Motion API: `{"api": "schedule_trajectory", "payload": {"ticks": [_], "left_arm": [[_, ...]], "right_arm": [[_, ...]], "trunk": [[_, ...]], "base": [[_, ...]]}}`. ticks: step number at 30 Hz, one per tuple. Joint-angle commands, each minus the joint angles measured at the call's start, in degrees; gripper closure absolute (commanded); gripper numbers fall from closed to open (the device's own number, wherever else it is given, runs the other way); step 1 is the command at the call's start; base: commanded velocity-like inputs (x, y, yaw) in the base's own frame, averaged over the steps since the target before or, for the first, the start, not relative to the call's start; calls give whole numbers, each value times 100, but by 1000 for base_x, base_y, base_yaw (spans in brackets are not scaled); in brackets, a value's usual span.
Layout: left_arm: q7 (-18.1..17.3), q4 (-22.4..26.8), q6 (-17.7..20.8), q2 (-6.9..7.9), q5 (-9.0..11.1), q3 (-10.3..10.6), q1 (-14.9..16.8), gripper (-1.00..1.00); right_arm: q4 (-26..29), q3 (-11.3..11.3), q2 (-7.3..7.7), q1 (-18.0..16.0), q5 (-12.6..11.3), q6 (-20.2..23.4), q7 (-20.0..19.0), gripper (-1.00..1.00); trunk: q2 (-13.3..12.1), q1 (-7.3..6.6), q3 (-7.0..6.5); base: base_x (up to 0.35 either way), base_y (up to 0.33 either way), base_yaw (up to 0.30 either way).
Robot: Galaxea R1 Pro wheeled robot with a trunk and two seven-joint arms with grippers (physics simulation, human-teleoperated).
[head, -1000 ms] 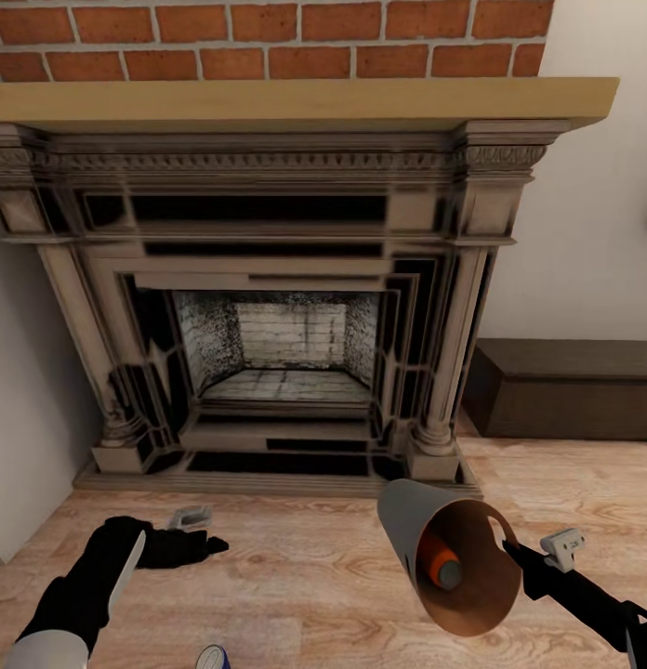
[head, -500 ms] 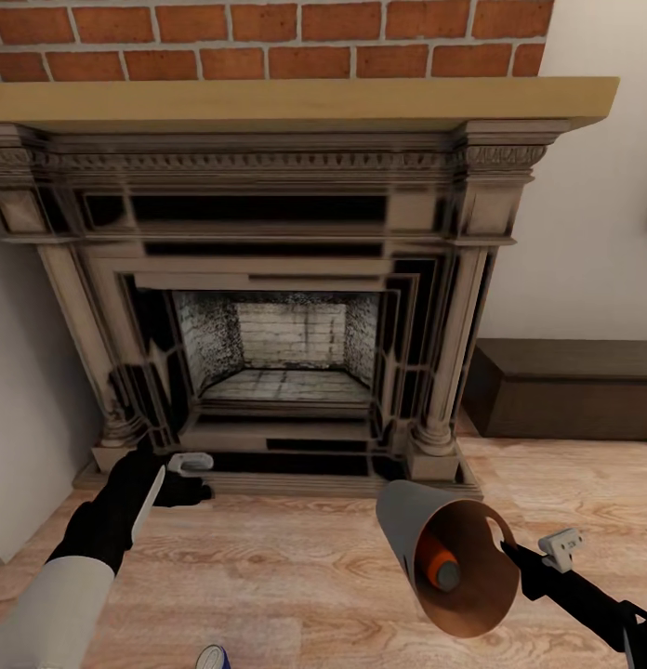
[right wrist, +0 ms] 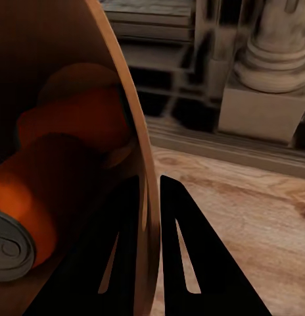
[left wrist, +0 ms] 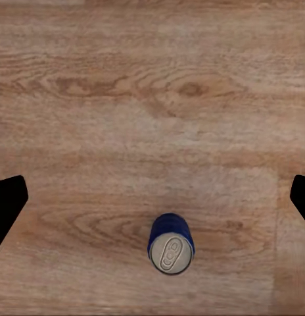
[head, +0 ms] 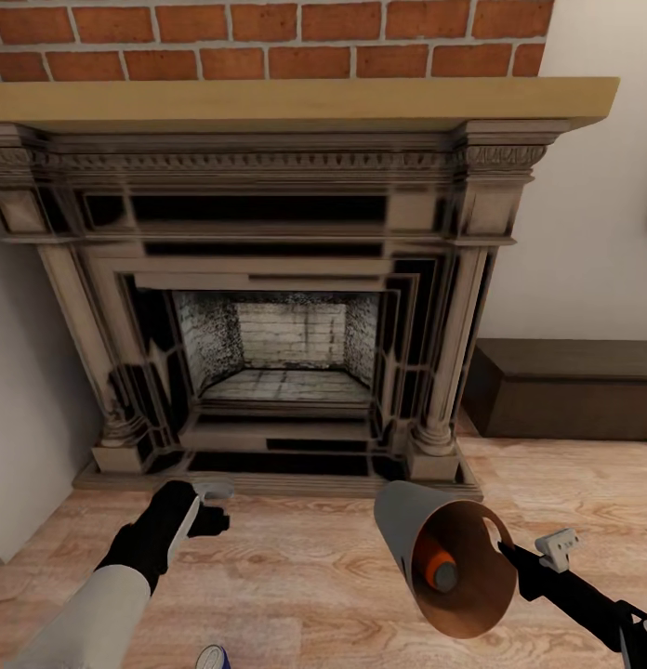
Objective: Put the three can of soda from the living room inside the tash can in the kitchen.
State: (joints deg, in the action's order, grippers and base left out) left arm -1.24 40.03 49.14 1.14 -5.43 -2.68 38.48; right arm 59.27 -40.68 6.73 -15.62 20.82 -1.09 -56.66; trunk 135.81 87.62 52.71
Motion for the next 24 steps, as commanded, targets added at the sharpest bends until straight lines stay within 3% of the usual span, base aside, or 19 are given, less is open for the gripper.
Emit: {"api": "schedule_trajectory", "payload": {"ticks": [1,8,16,20,24], "left_arm": [[10,-85,-21,-11,-2,-1,1,-100],[95,-366,-106,-140,13,-13,5,-100],[106,-400,-147,-268,15,-14,2,-100],[106,-408,-186,-316,11,-10,2,-100],[106,-502,-373,-335,-5,-4,2,-100]], "right_arm": [[6,-2,-1,-3,-52,21,-40,100],[6,-2,-5,-3,-50,21,-39,100],[12,4,-5,-3,-42,27,-26,100],[69,6,4,-11,-42,416,-28,100],[480,0,10,-16,-40,995,-29,100]], "trunk": [[1,-1,-1],[1,-1,-1],[322,175,143],[482,263,214],[642,351,286]], "base": [[0,0,0],[0,0,0],[0,0,0],[0,0,0],[0,0,0]]}}
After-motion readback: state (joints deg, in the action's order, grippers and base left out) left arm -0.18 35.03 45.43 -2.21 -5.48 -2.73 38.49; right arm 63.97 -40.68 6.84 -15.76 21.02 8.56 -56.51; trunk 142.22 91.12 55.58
